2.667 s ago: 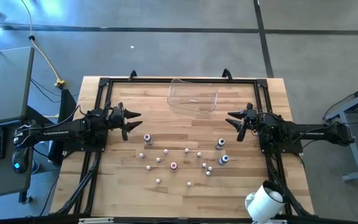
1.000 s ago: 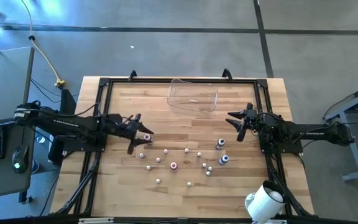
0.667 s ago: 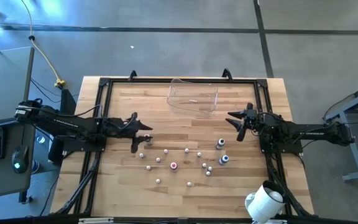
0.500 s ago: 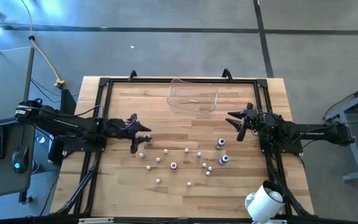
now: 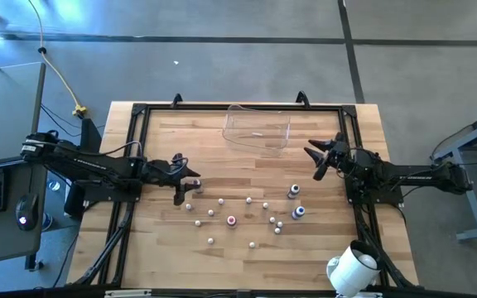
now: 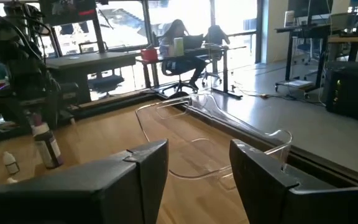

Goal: Pick & Place food coloring
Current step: Put the purple food coloring into the transparent bin

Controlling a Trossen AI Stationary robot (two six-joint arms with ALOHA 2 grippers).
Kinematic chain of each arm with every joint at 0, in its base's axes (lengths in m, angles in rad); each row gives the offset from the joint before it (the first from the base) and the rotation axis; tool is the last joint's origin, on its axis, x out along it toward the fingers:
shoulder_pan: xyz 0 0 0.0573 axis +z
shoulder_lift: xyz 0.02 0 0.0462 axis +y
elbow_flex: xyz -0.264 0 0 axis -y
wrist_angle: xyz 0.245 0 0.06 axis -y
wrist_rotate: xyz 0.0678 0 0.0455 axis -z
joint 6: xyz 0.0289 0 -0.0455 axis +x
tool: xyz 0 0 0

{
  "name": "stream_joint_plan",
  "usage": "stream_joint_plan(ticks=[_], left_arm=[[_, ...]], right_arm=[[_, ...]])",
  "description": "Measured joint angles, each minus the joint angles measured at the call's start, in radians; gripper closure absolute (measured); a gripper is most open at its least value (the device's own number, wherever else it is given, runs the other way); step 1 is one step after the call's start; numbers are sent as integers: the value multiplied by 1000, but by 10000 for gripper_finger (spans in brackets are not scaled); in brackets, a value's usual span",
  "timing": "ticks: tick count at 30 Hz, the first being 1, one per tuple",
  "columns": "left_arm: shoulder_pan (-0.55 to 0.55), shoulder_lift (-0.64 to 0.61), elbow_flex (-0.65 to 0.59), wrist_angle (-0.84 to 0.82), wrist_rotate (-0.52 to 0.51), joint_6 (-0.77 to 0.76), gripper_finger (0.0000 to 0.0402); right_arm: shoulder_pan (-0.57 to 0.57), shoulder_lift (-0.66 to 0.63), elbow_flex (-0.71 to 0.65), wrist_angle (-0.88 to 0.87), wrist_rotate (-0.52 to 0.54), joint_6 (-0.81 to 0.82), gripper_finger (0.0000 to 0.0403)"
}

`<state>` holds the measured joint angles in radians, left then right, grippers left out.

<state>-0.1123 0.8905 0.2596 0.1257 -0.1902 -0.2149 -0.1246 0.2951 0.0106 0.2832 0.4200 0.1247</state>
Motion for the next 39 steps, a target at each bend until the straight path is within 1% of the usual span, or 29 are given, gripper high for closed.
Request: stream_joint_plan(ticks=[3,7,10,16,19,23,26,27,29,31,32,33,35,39], left_arm=[[0,44,0,1,1,-6,213],[0,86,-1,-7,-4,-4,213],[0,109,-1,3,-4,-4,220],[0,110,-1,5,-5,-4,253],[0,109,-1,11,-6,-4,255],[0,109,-1,82,-11,4,248],[0,109,-1,152,-66,24,247],[0,109,-1,180,-106,26,247],[1,109,0,247,-222,28,247],[2,109,19,280,-328,59,247],[6,109,36,283,-363,87,247],[16,109,56,283,-375,117,246],[48,109,102,282,-348,161,246],[162,127,231,274,-229,152,246]], right_arm=[[0,0,0,-1,-11,7,237],[0,0,0,-1,0,6,237],[0,0,0,-1,1,6,237],[0,0,0,-1,-3,6,237],[0,0,0,-1,-3,6,237],[0,0,0,-1,-3,6,238],[0,0,0,-1,1,6,237],[0,0,0,-1,7,6,238],[0,0,0,-1,23,6,237],[0,0,0,-1,49,5,238],[0,0,0,-1,63,5,237],[0,0,0,0,78,5,237],[0,0,0,7,109,5,238],[0,0,0,34,141,5,237]])
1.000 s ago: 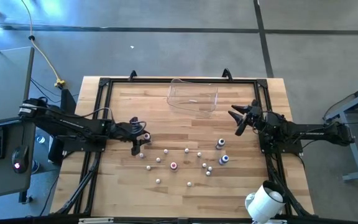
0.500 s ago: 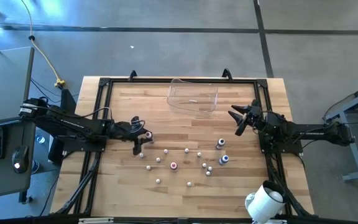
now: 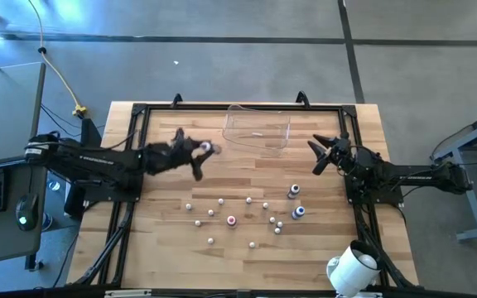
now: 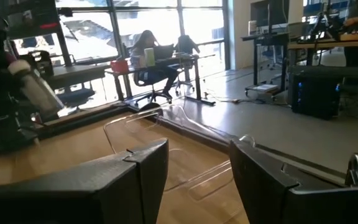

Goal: Pick & Place food coloring
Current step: Put the purple food coloring into the transparent bin

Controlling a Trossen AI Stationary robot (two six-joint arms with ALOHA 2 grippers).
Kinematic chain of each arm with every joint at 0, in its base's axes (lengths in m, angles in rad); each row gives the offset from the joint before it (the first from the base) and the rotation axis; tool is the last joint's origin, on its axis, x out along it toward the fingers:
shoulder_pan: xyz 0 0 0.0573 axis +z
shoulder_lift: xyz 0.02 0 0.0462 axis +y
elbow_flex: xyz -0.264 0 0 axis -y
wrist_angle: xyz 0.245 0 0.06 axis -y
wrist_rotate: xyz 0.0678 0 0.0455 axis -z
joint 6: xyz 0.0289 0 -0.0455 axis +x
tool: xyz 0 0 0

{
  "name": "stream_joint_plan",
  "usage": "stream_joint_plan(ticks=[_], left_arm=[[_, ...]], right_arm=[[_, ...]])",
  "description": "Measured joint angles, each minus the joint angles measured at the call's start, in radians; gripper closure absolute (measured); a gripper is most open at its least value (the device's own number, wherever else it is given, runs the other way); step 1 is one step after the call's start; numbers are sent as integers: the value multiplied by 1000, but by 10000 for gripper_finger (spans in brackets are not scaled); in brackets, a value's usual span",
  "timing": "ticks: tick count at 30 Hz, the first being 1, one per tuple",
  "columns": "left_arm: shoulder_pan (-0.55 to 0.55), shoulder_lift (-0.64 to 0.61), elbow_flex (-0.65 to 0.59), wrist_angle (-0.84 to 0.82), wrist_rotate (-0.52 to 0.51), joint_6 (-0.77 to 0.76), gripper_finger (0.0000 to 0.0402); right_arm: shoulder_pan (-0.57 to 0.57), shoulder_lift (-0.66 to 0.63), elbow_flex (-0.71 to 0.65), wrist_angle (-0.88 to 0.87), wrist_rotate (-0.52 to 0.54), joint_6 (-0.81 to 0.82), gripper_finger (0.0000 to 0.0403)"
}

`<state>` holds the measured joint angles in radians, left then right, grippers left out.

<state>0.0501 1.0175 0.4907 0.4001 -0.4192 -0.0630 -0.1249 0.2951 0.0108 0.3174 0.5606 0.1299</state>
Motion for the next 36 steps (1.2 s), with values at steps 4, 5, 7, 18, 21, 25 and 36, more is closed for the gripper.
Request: stream_joint_plan(ticks=[4,5,7,18,21,25,36], left_arm=[[131,72,163,-137,74,-76,246],[164,103,203,-177,76,-74,246],[231,176,271,-244,96,-69,246],[377,650,544,-197,228,-99,246],[387,738,600,-194,216,-100,246],[396,813,649,-192,159,-101,246],[395,845,665,-269,94,-100,246]], right_arm=[[0,0,0,2,-8,-7,237],[0,0,0,3,-9,-7,238],[0,0,0,6,-9,-7,237],[0,0,0,5,-10,-7,238],[0,0,0,2,-13,-7,237],[0,0,0,0,-16,-4,237],[0,1,0,-23,-17,0,238]])
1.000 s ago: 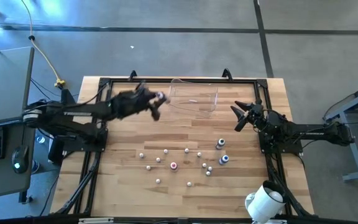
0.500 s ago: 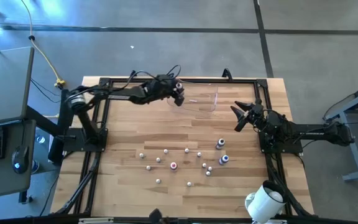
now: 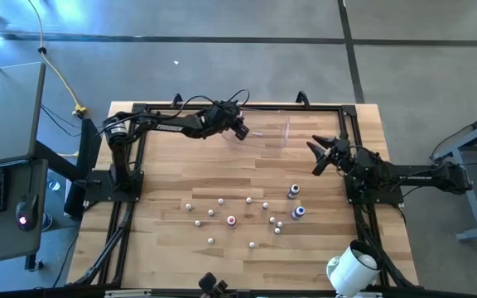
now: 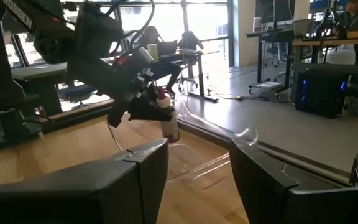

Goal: Pick & Place food coloring
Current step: Put the purple food coloring into the transparent bin

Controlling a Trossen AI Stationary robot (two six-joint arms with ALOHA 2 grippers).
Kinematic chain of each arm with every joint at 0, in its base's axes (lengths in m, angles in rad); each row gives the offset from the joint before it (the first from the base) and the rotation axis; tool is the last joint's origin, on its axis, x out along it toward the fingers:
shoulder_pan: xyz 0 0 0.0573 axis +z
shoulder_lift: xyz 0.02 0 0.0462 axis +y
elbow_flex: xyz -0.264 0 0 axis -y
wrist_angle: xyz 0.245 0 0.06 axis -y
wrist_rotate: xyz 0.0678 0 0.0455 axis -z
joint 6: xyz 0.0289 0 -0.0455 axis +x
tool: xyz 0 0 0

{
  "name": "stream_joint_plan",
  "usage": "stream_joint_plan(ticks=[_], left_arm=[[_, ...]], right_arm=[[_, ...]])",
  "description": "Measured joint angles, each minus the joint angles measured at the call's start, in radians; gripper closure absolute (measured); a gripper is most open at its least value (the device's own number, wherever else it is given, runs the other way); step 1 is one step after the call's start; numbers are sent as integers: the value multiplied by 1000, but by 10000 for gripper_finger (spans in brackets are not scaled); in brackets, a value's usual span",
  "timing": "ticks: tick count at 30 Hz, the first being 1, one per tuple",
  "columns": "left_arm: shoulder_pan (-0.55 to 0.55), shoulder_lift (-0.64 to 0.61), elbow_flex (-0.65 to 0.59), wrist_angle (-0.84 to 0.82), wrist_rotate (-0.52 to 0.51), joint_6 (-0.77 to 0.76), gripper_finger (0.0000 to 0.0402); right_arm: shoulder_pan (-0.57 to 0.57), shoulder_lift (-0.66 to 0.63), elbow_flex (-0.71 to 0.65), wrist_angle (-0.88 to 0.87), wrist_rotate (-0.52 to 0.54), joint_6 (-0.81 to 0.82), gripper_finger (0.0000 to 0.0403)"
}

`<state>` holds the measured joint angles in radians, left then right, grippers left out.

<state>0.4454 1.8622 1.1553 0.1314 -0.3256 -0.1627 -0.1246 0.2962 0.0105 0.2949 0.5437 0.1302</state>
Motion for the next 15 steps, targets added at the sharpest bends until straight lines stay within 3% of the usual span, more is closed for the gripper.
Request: stream_joint_plan(ticks=[15], left_arm=[[0,0,-1,-11,-2,1,224]], right_arm=[[0,0,0,-6,-1,3,237]])
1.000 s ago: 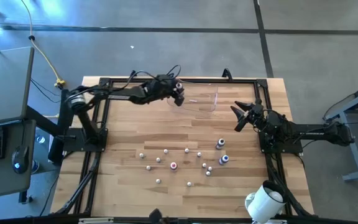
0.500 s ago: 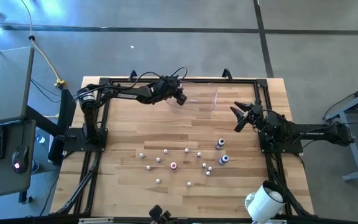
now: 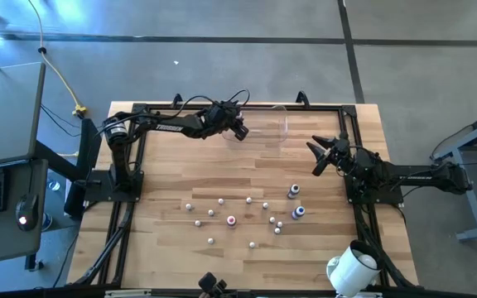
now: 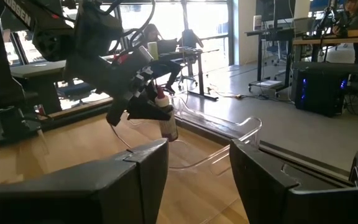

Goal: Pick & Place food coloring
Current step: Put the purple food coloring into the transparent bin, then put the black food coloring into the transparent bin

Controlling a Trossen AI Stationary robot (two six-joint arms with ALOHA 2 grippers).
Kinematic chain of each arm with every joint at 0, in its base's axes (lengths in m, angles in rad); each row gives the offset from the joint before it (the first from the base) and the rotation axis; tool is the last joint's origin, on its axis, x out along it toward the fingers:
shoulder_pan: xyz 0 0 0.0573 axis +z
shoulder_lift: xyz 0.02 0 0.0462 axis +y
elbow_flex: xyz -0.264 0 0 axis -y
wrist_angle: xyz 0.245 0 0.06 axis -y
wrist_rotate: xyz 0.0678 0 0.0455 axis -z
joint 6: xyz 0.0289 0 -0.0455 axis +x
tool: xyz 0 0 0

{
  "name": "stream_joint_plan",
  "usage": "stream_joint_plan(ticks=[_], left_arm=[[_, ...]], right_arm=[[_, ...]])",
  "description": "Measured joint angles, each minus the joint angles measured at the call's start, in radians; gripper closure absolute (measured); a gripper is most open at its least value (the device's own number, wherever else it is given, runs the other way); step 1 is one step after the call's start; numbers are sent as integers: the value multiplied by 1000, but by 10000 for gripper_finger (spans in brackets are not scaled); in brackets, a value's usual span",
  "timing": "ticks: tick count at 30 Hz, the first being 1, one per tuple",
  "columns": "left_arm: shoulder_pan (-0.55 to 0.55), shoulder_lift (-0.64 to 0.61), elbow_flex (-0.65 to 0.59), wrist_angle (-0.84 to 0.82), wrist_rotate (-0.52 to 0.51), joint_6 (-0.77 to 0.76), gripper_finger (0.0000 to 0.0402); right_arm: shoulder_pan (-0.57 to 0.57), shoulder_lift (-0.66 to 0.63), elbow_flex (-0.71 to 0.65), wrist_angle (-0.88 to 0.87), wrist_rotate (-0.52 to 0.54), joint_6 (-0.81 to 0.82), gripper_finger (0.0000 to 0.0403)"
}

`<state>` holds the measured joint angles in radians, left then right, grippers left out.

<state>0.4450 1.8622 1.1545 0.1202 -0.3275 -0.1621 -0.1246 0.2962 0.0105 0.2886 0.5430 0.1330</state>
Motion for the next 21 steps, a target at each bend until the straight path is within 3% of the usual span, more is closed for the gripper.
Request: stream_joint_plan(ticks=[16,21], left_arm=[[0,-3,1,4,1,14,222],[0,-20,82,-34,-5,81,222]], right_arm=[[0,0,0,0,0,-1,237],[0,0,0,0,0,-2,237]])
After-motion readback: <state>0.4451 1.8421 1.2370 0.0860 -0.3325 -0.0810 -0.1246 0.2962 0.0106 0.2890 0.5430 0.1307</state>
